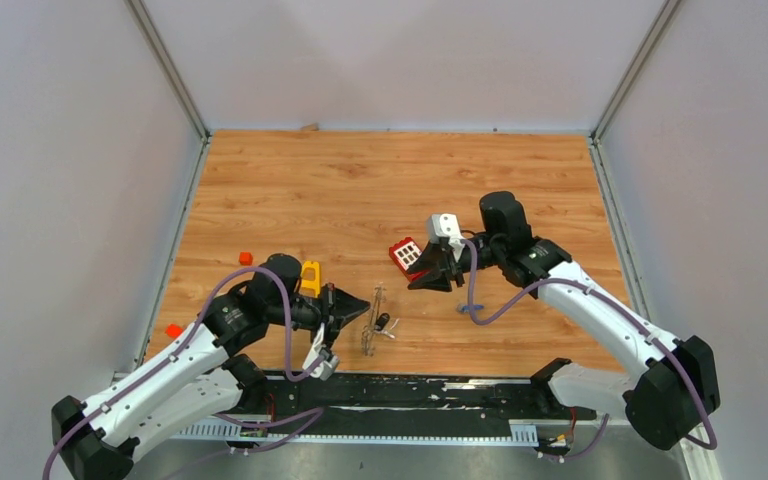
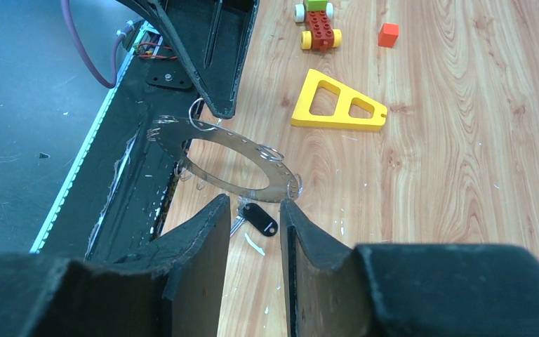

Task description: Put the keys on the keyring

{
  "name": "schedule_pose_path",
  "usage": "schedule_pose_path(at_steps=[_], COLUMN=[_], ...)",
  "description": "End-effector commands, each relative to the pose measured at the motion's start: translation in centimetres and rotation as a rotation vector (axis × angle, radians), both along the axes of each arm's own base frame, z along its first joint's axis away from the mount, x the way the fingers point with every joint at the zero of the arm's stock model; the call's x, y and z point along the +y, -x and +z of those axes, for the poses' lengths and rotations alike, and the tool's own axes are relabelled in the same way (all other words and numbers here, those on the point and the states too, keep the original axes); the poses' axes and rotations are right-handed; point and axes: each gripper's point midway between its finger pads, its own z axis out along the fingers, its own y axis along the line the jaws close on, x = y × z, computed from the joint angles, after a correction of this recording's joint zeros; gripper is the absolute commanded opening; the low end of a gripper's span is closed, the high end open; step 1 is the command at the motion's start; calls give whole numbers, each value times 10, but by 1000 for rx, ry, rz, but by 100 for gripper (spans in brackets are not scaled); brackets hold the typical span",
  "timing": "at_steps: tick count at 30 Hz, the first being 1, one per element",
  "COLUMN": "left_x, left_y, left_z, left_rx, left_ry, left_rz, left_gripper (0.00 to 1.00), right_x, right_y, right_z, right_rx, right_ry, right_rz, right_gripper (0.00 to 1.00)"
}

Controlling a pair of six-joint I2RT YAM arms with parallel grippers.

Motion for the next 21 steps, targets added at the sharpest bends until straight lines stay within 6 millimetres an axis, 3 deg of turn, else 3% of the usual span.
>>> schedule_pose_path(at_steps=[1,21], left_x=[-1,-3], left_y=[4,3], left_z=[4,6], left_rx=[-75,-36], left_ry=[15,28], left_rz=[-48,-30], left_gripper=[0,0], right_x=[5,5], right_y=[-3,-3], right_z=[18,15], right_rx=[-60,-55], right_ry=[-32,-26], right_rz=[21,23], right_gripper=[32,32])
